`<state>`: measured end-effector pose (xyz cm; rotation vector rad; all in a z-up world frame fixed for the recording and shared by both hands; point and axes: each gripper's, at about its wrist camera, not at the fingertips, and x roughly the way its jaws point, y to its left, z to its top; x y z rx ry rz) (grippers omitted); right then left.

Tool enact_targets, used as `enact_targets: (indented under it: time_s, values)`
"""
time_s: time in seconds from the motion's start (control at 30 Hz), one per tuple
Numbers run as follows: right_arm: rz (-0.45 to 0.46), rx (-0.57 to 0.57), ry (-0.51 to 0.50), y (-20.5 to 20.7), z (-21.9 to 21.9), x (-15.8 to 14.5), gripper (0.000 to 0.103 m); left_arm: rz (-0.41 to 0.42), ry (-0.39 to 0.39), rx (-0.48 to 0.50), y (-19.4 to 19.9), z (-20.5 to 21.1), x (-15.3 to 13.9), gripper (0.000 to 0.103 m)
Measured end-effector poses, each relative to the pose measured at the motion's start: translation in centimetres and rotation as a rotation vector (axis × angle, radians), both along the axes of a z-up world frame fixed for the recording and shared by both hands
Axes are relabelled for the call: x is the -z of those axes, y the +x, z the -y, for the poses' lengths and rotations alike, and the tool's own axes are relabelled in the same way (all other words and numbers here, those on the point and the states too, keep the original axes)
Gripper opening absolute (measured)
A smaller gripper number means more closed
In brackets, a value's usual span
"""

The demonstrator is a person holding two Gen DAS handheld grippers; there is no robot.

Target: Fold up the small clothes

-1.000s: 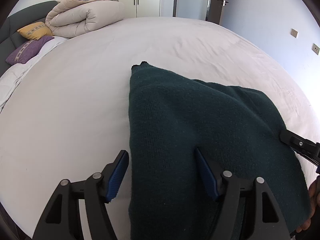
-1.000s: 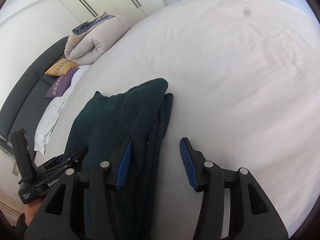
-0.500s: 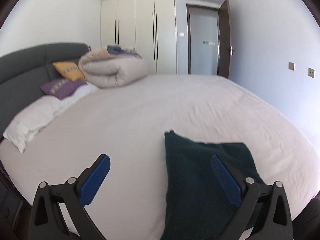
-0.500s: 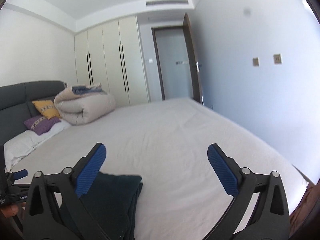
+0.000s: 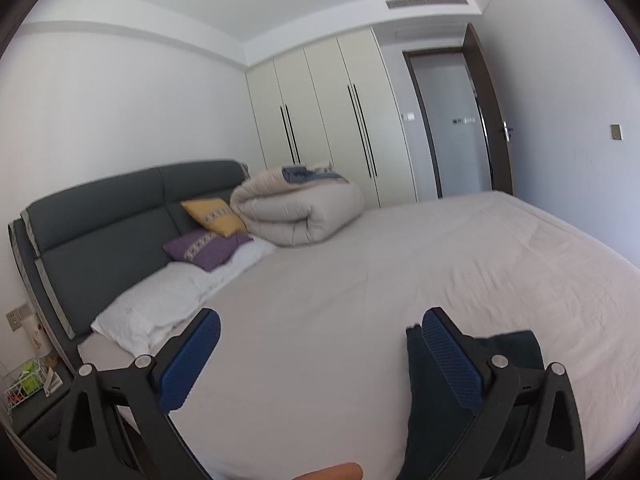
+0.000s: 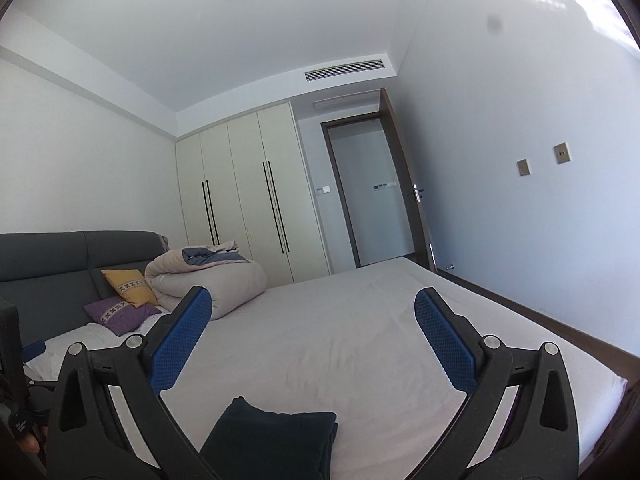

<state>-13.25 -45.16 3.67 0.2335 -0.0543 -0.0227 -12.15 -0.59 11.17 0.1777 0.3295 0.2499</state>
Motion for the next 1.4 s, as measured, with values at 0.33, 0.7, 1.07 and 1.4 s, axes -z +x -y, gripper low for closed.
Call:
enact_targets:
  time_s: [0.33, 0.7, 1.07, 1.4]
  values:
    - [-0.411, -0.039, 0.024, 5.2, -0.2, 6.0, 0.103, -0.37, -0.266, 0.047, 3.4, -1.7, 8.0, 0.103]
    - [-0.644, -0.009, -0.039, 9.4, -3.2, 11.7, 0.103, -0.495, -0.315, 0.093, 3.9, -1.7, 12.0, 0.103]
    - [-0.683, -0.065, -0.089, 9.9, -5.0, 12.3, 0.103, -0.503, -0.294, 0.095, 4.0, -1.8, 12.3, 0.103]
    - [-0.705, -0.092, -0.118, 9.9, -6.1, 12.4, 0.103, -0.517, -0.298, 0.111, 4.3, -1.7, 12.6, 0.103]
